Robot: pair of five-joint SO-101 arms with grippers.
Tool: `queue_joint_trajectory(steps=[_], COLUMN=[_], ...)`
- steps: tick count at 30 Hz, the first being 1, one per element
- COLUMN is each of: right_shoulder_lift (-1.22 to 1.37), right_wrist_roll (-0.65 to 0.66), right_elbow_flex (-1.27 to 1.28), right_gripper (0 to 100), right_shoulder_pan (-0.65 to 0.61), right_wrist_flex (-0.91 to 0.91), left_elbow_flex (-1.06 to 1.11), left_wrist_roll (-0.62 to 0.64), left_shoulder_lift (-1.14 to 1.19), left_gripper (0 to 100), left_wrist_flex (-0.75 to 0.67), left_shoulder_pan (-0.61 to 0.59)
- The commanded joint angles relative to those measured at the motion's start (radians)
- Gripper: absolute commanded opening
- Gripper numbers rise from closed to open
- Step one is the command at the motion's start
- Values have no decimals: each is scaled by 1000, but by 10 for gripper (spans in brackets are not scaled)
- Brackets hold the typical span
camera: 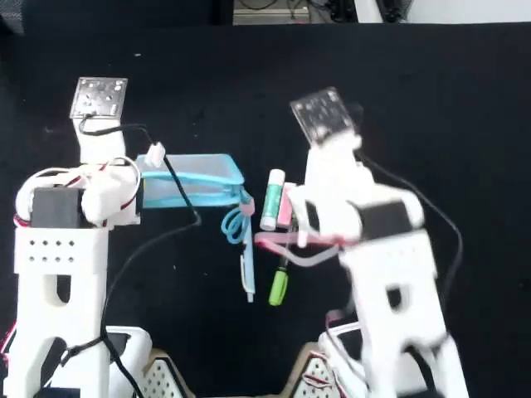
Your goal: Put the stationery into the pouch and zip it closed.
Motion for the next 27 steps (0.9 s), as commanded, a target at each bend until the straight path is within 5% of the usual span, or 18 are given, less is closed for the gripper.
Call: queue_joint_trajectory(steps=[1,9,16,27], right_shoulder_lift=[101,157,372,437], right_wrist_roll=[14,5,-196,-204], right_elbow_flex=[-82,-33,128,145], right_gripper=[229,230,230,230], right_shoulder_pan=[25,31,26,35], right_wrist_flex=[-14,-103,-387,-416], left_elbow_flex=[-31,-45,105,239], left_wrist_roll=[-11,51,58,57], left_shoulder_lift=[31,29,-152,-322], left_gripper=[30,30,30,30], left_wrist_flex=[-2,25,-57,-104], left_shoulder_pan=[-5,-7,-1,1])
